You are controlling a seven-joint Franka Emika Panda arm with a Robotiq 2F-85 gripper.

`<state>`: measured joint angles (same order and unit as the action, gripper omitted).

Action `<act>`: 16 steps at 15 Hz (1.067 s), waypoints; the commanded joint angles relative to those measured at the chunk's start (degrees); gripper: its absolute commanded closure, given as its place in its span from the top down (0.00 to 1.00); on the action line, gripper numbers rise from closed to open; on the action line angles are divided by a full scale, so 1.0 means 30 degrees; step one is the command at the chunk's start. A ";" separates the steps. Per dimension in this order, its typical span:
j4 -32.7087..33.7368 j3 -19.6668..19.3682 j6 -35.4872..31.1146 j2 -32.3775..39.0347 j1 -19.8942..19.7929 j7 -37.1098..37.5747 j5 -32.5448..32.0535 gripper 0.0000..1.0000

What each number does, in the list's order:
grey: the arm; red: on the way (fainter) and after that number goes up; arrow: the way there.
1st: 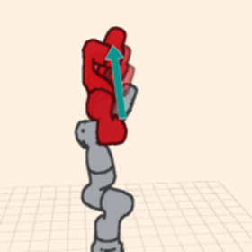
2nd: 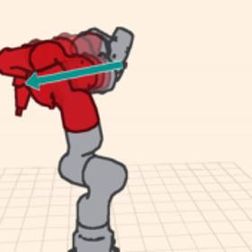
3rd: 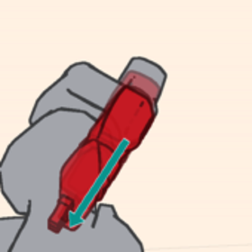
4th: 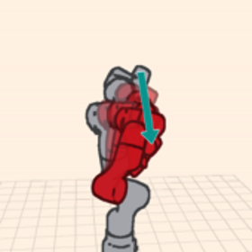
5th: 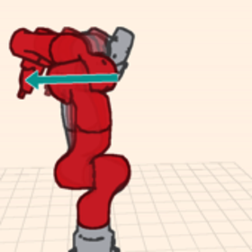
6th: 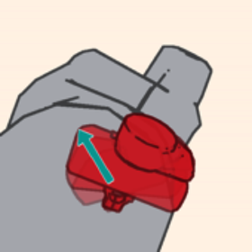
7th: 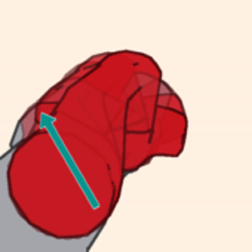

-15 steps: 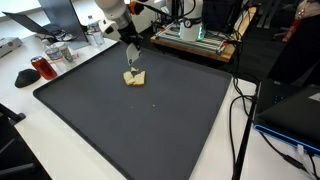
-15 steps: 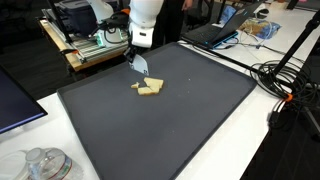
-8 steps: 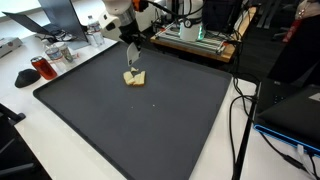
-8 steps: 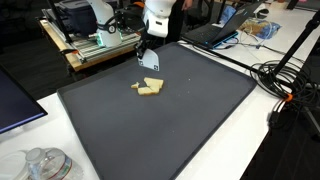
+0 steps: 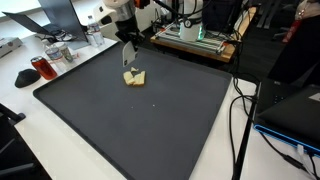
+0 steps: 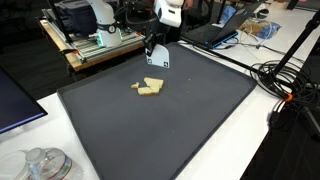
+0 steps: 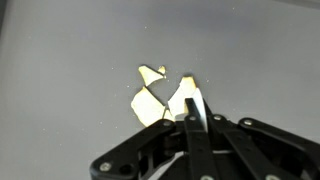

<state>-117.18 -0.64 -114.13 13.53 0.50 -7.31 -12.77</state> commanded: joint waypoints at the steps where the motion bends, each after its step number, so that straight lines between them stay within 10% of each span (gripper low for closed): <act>1: 0.0458 0.0024 -0.0403 0.0181 -0.0104 0.0480 0.0233 0.01; 16: 0.0892 0.0018 -0.2956 0.1496 0.1178 0.3494 -0.1594 0.01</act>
<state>-116.20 -0.68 -123.41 16.68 2.17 0.41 -14.19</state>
